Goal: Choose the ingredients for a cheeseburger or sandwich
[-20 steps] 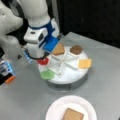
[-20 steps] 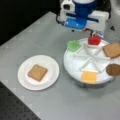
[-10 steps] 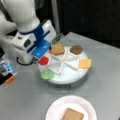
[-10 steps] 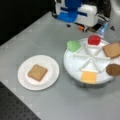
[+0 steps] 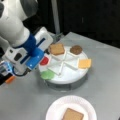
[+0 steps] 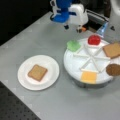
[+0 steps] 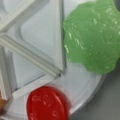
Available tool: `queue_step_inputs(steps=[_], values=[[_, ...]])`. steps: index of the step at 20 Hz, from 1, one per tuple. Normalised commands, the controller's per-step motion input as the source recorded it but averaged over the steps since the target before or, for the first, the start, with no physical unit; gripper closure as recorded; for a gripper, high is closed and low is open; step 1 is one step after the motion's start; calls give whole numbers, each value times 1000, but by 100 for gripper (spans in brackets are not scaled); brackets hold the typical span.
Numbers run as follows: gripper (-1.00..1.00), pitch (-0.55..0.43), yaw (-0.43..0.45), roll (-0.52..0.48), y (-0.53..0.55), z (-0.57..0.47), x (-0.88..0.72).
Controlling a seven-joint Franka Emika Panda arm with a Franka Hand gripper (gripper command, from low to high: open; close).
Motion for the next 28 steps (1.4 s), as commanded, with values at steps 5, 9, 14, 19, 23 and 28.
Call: queue_step_inputs(steps=[5,9,14,19,23,28], values=[[-100,106,141,457,-186,50,309],[-100,78,150,448,-160,29,261],[-100,98,263,459,-274,46,242],[-100,56,281,426,-347,42,294],[-100,74,268,455,-379,21,325],[-100,82,223,461,-359,17,340]])
